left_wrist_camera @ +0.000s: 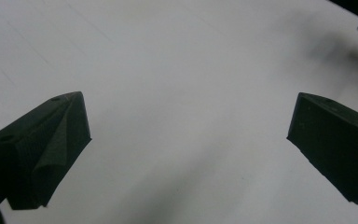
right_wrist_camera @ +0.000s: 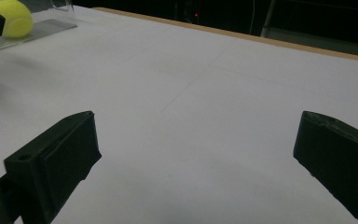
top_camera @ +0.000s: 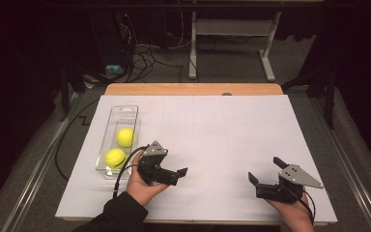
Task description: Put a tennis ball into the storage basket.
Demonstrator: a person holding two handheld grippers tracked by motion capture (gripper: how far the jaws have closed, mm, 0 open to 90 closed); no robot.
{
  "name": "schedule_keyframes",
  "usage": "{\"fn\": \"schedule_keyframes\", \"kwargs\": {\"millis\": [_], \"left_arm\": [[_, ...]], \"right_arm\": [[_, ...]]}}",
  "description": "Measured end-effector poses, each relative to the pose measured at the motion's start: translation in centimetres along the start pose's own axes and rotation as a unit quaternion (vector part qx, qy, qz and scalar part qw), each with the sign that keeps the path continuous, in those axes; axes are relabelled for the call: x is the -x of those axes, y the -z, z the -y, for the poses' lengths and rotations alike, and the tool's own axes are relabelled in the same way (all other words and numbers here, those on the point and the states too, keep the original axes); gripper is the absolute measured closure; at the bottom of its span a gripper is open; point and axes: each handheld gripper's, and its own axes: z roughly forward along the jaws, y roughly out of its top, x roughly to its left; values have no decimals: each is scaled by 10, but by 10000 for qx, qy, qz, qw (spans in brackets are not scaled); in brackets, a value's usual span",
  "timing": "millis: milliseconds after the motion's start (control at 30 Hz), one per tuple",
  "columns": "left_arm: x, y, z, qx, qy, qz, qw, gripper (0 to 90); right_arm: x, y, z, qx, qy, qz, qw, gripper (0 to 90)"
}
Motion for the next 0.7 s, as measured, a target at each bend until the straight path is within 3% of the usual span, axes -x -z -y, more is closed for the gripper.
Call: {"fn": "schedule_keyframes", "kwargs": {"millis": [200,300,400,467,600,700], "left_arm": [[-1,18,1,656,-94,91,9978,0],[-5,28,4,983,-23,155,9950,0],[-10,36,9,1211,9,41,9926,0],[-12,39,12,1292,11,3,9916,0],[-11,41,19,1337,-237,-143,9906,0],[-10,41,21,1400,-300,-207,9895,0]], "right_arm": [[0,4,-3,97,-79,91,9999,0],[0,7,-2,106,-110,148,9998,0],[-1,11,-1,112,-127,200,9997,0],[0,13,-1,113,-172,245,9995,0],[4,17,0,122,-243,353,9990,0],[7,18,0,149,-250,389,9988,0]]}}
